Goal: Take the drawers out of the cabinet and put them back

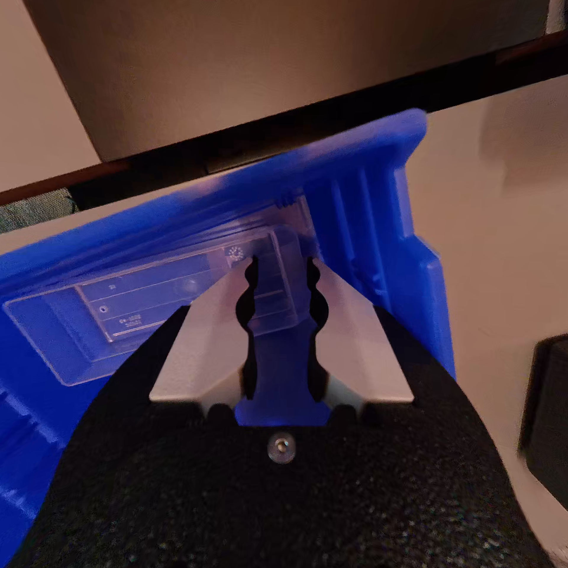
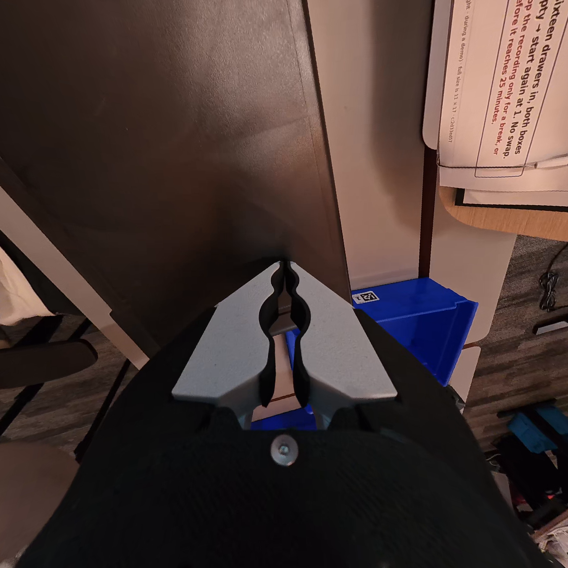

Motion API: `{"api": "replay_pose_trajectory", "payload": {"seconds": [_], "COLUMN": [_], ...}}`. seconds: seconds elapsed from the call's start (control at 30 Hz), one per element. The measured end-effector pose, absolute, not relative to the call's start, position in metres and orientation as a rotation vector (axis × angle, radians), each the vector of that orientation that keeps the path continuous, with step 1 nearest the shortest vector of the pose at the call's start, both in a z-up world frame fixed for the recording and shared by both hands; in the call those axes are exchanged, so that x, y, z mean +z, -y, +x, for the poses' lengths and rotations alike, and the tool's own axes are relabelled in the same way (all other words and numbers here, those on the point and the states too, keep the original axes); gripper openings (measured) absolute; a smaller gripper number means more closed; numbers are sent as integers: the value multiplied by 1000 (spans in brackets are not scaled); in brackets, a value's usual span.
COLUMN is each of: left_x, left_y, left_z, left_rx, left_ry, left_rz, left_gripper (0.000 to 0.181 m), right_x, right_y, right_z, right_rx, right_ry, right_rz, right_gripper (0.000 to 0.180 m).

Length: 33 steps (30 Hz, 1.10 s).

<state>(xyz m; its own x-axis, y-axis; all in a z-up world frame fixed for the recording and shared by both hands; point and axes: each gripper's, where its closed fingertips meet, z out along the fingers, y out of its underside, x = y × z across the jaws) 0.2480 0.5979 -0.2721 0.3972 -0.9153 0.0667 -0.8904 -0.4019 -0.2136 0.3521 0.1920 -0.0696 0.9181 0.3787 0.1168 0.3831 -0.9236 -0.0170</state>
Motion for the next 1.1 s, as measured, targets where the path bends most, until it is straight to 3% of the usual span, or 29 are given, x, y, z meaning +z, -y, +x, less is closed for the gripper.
{"api": "replay_pose_trajectory", "payload": {"seconds": [0.37,0.53,0.73,0.93,1.1], "left_x": [-267,-212,-94,-19,-12], "left_y": [-583,-552,-475,-377,-259], "left_z": [233,212,179,108,56], "left_rx": [-262,-466,-922,-718,-580], "left_ry": [-1677,-1797,-1920,-2209,-2587], "left_rz": [-2457,-2361,-2030,-1663,-1340], "left_gripper": [13,11,10,10,10], "right_x": [-70,-70,-70,-70,-70], "right_y": [-192,-192,-192,-192,-192], "right_z": [352,352,352,352,352], "right_rx": [-160,-218,-175,-148,-161], "right_ry": [600,624,614,606,619], "right_rz": [-3053,-3067,-3071,-3066,-3084], "right_gripper": [0,0,0,0,0]}}
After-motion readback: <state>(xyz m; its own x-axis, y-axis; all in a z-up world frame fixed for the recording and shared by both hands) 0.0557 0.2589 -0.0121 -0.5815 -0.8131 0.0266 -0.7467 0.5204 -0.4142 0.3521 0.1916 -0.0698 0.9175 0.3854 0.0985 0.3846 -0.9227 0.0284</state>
